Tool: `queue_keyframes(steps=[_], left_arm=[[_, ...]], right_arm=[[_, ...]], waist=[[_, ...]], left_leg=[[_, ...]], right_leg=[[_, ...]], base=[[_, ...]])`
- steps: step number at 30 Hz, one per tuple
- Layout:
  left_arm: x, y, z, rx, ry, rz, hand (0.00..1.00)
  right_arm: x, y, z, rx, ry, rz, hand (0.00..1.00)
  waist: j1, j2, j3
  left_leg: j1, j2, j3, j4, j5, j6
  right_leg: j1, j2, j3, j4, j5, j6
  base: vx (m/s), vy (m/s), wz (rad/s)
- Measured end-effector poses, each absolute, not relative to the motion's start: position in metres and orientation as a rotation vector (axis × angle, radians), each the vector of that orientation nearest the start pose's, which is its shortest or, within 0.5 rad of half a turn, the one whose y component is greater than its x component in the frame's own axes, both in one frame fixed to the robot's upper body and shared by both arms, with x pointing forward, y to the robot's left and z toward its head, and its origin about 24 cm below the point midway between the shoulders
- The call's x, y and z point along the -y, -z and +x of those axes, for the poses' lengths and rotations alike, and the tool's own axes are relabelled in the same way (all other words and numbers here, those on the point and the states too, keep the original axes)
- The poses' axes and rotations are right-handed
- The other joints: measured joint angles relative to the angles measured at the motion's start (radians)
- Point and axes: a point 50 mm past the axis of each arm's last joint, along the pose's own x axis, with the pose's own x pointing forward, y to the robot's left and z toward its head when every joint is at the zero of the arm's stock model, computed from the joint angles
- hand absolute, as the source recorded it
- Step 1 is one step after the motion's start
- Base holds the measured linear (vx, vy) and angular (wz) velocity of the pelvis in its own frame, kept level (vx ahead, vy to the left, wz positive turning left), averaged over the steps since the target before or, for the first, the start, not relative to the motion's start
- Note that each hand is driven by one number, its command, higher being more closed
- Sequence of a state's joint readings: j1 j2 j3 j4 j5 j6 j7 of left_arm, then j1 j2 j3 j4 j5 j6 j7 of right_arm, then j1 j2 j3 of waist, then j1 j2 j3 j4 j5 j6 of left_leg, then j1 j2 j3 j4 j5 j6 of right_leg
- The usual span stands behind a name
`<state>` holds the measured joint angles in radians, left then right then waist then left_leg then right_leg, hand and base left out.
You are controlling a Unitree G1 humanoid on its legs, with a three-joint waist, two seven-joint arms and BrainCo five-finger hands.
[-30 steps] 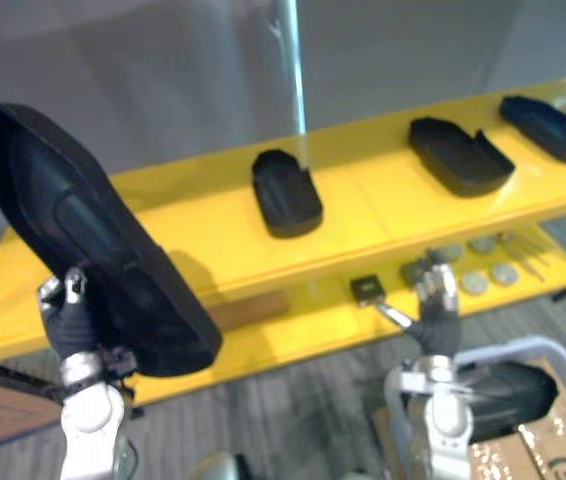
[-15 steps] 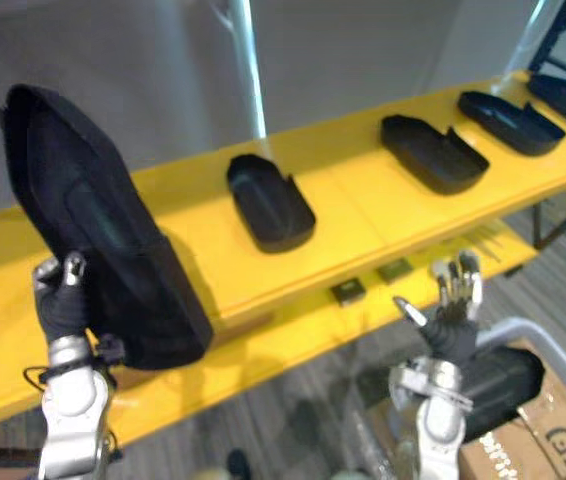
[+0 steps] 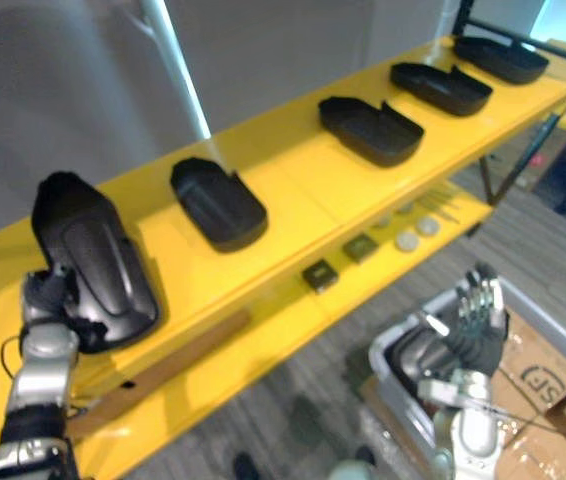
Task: Walk over and take plastic housings, then place them on the shelf
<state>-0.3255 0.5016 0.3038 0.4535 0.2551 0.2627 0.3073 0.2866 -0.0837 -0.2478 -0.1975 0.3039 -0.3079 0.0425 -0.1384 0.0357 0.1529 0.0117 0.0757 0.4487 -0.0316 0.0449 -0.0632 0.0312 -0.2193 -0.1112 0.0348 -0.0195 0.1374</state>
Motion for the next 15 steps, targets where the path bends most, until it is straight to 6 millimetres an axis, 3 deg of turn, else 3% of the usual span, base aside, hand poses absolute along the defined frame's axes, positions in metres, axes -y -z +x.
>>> queue_keyframes(steps=[4, 7, 15], left_arm=[[-0.376, -0.107, 0.289, -0.306, -0.772, 0.764, 1.0], [-0.381, -0.122, 0.297, -0.326, -0.736, 0.836, 1.0], [-0.384, -0.107, 0.302, -0.548, -0.641, 0.837, 1.0]], right_arm=[[0.228, -0.061, 0.185, 0.241, 0.173, 0.092, 0.0], [0.219, -0.058, 0.189, 0.211, 0.128, 0.101, 0.0], [0.216, -0.057, 0.193, 0.173, 0.094, 0.087, 0.0]], waist=[[-0.027, 0.013, -0.006], [-0.028, 0.013, -0.006], [-0.04, 0.012, -0.005]], left_leg=[[0.008, 0.0, 0.01, -0.016, 0.008, -0.004], [0.003, -0.001, 0.016, -0.035, 0.022, -0.004], [-0.017, 0.002, 0.022, -0.043, 0.027, -0.003]], right_leg=[[-0.007, 0.003, 0.011, -0.003, 0.0, 0.001], [-0.024, 0.007, 0.017, -0.001, 0.0, 0.001], [-0.051, 0.013, 0.031, 0.007, 0.0, 0.001]], base=[[0.0, 0.007, -0.09], [0.0, 0.003, -0.05], [0.01, 0.003, -0.03]])
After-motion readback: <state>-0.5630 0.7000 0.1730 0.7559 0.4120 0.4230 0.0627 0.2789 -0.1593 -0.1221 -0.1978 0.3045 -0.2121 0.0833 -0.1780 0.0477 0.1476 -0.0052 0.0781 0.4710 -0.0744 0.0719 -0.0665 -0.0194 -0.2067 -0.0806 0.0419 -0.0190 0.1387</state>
